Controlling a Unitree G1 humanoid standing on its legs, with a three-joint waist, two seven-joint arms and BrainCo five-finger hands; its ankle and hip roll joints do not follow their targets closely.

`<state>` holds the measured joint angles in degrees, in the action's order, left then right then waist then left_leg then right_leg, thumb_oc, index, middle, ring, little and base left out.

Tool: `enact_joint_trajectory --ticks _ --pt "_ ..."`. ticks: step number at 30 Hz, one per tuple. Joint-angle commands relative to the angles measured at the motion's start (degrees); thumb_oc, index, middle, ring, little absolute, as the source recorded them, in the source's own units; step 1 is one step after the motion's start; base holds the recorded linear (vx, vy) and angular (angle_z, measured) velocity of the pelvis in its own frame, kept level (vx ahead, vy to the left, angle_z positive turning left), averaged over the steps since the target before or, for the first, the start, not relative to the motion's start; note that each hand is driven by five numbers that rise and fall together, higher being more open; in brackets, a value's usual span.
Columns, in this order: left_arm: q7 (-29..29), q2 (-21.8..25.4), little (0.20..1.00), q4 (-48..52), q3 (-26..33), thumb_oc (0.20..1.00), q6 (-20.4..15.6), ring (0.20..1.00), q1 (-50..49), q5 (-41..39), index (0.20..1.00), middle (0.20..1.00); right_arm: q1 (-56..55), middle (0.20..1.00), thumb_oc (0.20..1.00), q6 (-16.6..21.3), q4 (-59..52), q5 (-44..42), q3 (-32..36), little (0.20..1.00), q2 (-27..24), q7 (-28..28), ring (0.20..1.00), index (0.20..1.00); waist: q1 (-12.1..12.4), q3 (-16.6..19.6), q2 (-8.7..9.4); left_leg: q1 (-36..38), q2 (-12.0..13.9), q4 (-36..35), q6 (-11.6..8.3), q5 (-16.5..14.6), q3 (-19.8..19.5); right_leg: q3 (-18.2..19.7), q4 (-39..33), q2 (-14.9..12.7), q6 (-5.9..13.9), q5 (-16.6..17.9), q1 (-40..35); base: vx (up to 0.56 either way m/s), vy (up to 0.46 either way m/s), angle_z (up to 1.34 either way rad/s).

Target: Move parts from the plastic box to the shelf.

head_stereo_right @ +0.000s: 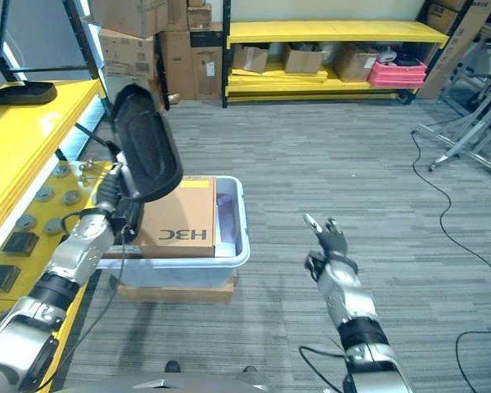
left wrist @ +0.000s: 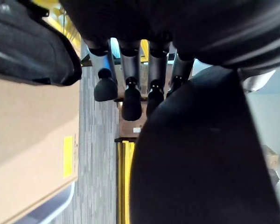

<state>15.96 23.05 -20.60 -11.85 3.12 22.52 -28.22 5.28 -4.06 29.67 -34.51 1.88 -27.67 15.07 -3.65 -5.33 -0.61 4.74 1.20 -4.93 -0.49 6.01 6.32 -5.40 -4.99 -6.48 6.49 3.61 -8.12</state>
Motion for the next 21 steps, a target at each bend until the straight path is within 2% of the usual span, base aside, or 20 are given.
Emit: enact_joint_trajectory --ticks 1,6,8,9,12,13,15,16,17,19,21 --pt "1.7 2.1 0.200 3.4 4.5 0.200 -9.5 0.200 2.0 2.9 0.200 0.200 0.5 1.000 1.000 3.4 3.9 -0.9 1.0 1.000 1.2 -2.3 1.000 1.000 2.1 2.4 0.76 1.1 -1.1 0.3 0.13 -5.2 -2.9 -3.8 0.9 -1.2 1.70 1.3 3.5 0.00 0.000 0.00" --pt "3.8 3.9 0.200 9.6 12.5 0.200 -11.7 0.200 -6.2 5.5 0.200 0.200 -6.3 1.000 1.000 2.4 11.2 2.7 3.3 1.000 6.9 -3.6 1.000 1.000 3.3 2.1 0.67 0.5 -2.1 0.1 0.73 -5.2 -4.4 -4.3 1.6 -1.8 1.78 1.2 3.9 0.00 0.000 0.00" --pt "4.6 3.8 0.200 12.1 15.8 0.200 -12.1 0.200 -9.1 6.5 0.200 0.200 -8.2 1.000 1.000 -0.2 13.6 5.0 3.4 1.000 8.6 -4.3 1.000 1.000 4.0 2.0 0.54 0.1 -2.7 0.0 1.04 -5.1 -5.1 -4.6 2.1 -2.2 1.97 1.0 4.1 -0.01 0.027 0.02" --pt "5.9 4.0 0.200 14.3 19.6 0.200 -13.4 0.200 -12.9 8.4 0.200 0.200 -10.2 1.000 1.000 -2.9 17.8 8.8 2.8 1.000 10.4 -6.5 1.000 1.000 5.0 1.7 0.28 -0.5 -3.4 -0.1 1.43 -5.1 -6.6 -4.9 3.0 -2.6 2.16 0.7 4.4 -0.03 0.058 0.05" --pt "6.5 4.4 0.200 15.3 22.5 0.200 -14.6 0.200 -15.6 10.5 0.200 0.200 -11.7 1.000 1.000 -3.7 24.2 14.7 2.1 1.000 11.7 -9.9 1.000 1.000 5.8 1.5 0.01 -1.4 -4.4 -0.1 1.97 -5.0 -9.0 -4.2 4.3 -2.6 2.19 -0.2 4.9 -0.03 0.031 0.19" --pt "6.8 4.4 0.200 15.2 23.0 0.200 -15.2 0.200 -16.4 11.3 0.200 0.200 -12.3 1.000 1.000 -4.1 27.1 17.2 1.4 1.000 12.3 -11.5 1.000 1.000 6.1 1.3 -0.16 -1.9 -4.8 -0.1 2.25 -4.9 -10.5 -3.1 4.8 -2.0 1.95 -0.6 5.2 -0.04 0.023 0.37" --pt "6.7 4.9 0.200 14.0 22.2 0.200 -16.7 0.200 -16.3 11.5 0.200 0.200 -13.3 1.000 1.000 -2.0 32.8 19.1 -0.1 1.000 12.7 -13.4 1.000 1.000 5.6 1.0 -0.47 -2.3 -5.4 -0.1 2.73 -4.6 -14.5 0.9 6.2 0.2 0.88 -1.9 5.7 -0.01 0.014 0.46" --pt "6.8 4.9 0.200 13.6 22.0 0.200 -17.1 0.200 -16.2 11.3 0.200 0.200 -13.4 1.000 1.000 -2.0 33.8 19.8 -0.4 1.000 12.7 -14.2 1.000 1.000 5.3 1.2 -0.54 -2.7 -5.6 -0.1 2.81 -4.4 -15.4 1.7 6.5 0.8 0.64 -2.1 6.1 0.01 0.013 1.17" --pt "6.3 4.9 0.200 12.7 21.1 0.200 -18.1 0.200 -15.6 10.4 0.200 0.200 -14.1 1.000 1.000 -0.7 37.0 19.4 -2.4 1.000 12.9 -14.9 1.000 1.000 5.1 1.0 -0.70 -3.2 -6.4 -0.1 2.90 -3.8 -18.8 4.7 7.2 2.8 -0.19 -2.6 6.4 0.00 0.013 1.74" --pt "7.7 5.3 0.200 12.5 20.8 0.200 -18.4 0.200 -15.4 8.5 0.200 0.200 -13.6 1.000 1.000 0.6 40.0 19.8 -5.6 1.000 12.8 -14.9 1.000 1.000 5.7 0.7 -0.74 -3.9 -6.8 -0.1 2.35 -2.8 -22.2 4.7 7.2 4.2 -0.90 -3.1 6.5 -0.03 -0.015 1.85" --pt "8.5 5.2 0.200 13.4 21.8 0.200 -18.6 0.200 -16.9 6.6 0.200 0.200 -12.5 1.000 1.000 -0.6 41.4 19.9 -7.1 1.000 11.6 -16.7 1.000 1.000 7.1 0.1 -0.86 -4.7 -6.4 -0.1 1.66 -1.8 -23.7 3.8 7.0 4.7 -1.49 -3.5 6.4 -0.07 -0.036 1.69"
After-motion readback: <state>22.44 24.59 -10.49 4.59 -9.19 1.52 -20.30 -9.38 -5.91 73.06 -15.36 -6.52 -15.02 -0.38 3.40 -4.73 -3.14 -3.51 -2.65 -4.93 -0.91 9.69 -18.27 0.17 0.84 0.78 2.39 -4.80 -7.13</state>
